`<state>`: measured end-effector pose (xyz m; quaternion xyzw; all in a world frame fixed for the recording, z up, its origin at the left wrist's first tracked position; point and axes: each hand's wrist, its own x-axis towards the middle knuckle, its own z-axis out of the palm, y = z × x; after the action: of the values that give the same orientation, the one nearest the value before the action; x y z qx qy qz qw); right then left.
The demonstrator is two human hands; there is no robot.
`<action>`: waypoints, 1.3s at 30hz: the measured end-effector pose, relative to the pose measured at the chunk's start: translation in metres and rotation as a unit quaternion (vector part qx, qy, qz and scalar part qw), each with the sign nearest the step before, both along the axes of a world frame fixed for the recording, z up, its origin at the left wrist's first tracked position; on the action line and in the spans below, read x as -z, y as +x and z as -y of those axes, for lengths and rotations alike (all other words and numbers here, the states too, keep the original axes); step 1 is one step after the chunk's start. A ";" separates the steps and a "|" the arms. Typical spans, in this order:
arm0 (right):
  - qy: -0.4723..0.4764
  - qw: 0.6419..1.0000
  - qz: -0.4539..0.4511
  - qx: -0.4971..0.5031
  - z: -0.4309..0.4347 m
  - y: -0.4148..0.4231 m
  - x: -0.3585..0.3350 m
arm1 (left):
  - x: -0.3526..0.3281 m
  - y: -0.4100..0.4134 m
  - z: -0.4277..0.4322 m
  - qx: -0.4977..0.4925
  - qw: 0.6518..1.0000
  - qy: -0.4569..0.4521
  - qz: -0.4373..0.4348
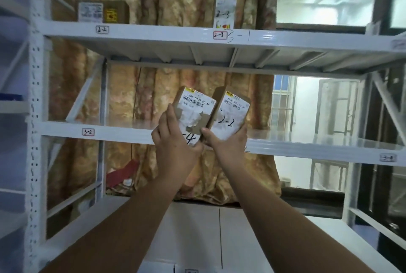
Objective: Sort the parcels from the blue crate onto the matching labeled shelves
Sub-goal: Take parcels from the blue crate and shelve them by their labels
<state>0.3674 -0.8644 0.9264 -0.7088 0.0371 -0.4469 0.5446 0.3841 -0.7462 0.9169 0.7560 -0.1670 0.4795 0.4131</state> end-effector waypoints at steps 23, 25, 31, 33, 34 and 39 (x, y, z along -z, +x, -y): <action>-0.121 0.967 0.176 0.142 -0.070 0.068 -0.132 | -0.101 0.129 -0.073 0.185 0.962 -0.199 0.014; -0.148 0.960 0.193 0.137 -0.073 0.077 -0.139 | -0.101 0.143 -0.079 0.149 0.967 -0.204 0.016; -0.243 0.934 0.190 0.181 -0.081 0.115 -0.140 | -0.088 0.180 -0.090 0.087 0.974 -0.211 -0.001; -0.275 0.925 0.199 0.171 -0.084 0.128 -0.145 | -0.088 0.191 -0.095 0.099 0.968 -0.231 -0.002; -0.292 0.920 0.203 0.166 -0.086 0.135 -0.148 | -0.088 0.196 -0.098 0.092 0.967 -0.239 -0.002; -0.339 0.896 0.250 0.137 -0.107 0.164 -0.172 | -0.081 0.228 -0.118 0.109 0.966 -0.231 0.032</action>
<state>0.5314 -0.7578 1.0979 -0.7031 -0.1573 -0.6653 0.1956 0.6125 -0.6278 0.9983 0.6018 -0.1459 0.4810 0.6206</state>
